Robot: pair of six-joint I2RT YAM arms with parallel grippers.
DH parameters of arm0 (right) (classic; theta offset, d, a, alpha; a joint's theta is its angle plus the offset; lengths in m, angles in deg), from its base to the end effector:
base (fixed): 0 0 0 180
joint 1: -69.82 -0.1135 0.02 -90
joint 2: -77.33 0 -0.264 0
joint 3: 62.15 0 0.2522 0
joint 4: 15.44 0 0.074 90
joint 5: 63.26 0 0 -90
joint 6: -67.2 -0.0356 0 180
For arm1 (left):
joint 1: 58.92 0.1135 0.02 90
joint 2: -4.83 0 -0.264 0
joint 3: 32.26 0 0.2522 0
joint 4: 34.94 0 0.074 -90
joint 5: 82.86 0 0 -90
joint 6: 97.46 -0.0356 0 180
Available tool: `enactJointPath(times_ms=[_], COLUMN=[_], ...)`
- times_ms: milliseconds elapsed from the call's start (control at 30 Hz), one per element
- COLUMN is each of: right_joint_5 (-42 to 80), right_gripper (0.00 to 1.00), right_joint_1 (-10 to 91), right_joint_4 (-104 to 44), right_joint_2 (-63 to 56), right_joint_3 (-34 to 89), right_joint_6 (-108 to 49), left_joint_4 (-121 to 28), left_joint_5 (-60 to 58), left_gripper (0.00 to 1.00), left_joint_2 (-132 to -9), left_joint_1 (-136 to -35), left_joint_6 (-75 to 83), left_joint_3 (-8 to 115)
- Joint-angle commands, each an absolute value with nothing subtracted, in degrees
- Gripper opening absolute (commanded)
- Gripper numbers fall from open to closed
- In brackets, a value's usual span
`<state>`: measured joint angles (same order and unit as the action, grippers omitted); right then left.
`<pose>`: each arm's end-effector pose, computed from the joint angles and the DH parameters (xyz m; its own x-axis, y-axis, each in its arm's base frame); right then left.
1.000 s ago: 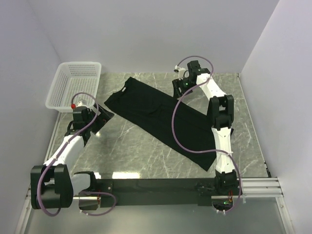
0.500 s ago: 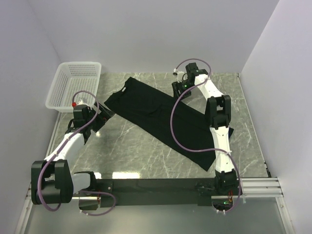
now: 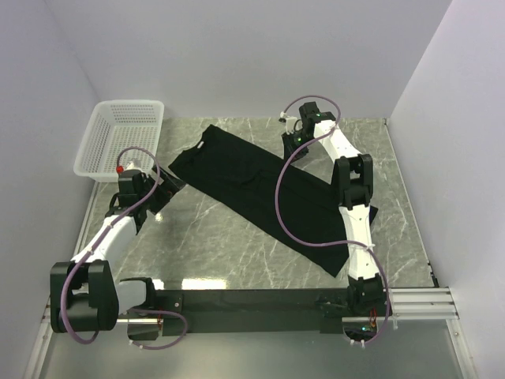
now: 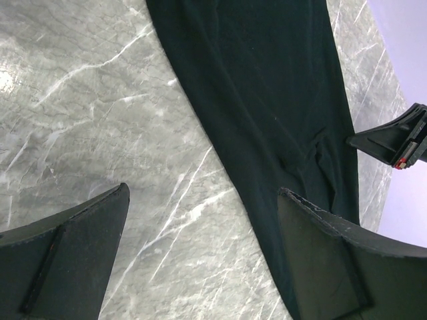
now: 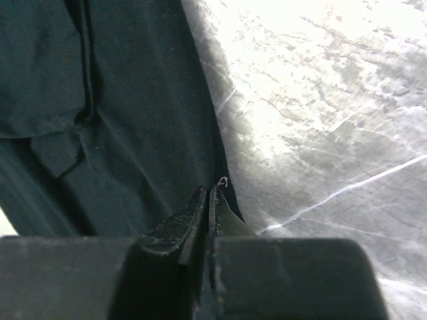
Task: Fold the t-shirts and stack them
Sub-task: Fold the tshirt
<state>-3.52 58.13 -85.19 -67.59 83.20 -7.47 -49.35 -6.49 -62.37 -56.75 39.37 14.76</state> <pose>0.5107 0.1240 0.1691 -0.7912 -0.3969 -0.4652 -0.5791 0.7308 0.3613 0.2440 0.0008 0.2082 -0.5027 -0.7283 -0.4657 -0.3063 0.6538 -0.6919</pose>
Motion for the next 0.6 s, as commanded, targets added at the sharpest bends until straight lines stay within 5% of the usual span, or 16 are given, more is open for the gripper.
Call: enactJointPath(times_ms=[0, 567], right_joint_5=[-6.04, -2.36], right_gripper=[0.06, 0.00], right_joint_1=[58.83, 69.55], right_joint_4=[-84.05, -69.28], right_joint_2=[-67.52, -60.40], right_joint_3=[83.27, 70.53], right_joint_6=[-9.96, -24.99], left_joint_4=[-48.53, -46.33], left_joint_5=[-6.39, -9.03], left_gripper=[0.97, 0.97], left_joint_2=[-60.65, -65.13], left_joint_1=[-56.55, -56.46], left_joint_6=[39.83, 40.36], left_joint_3=[16.83, 18.06])
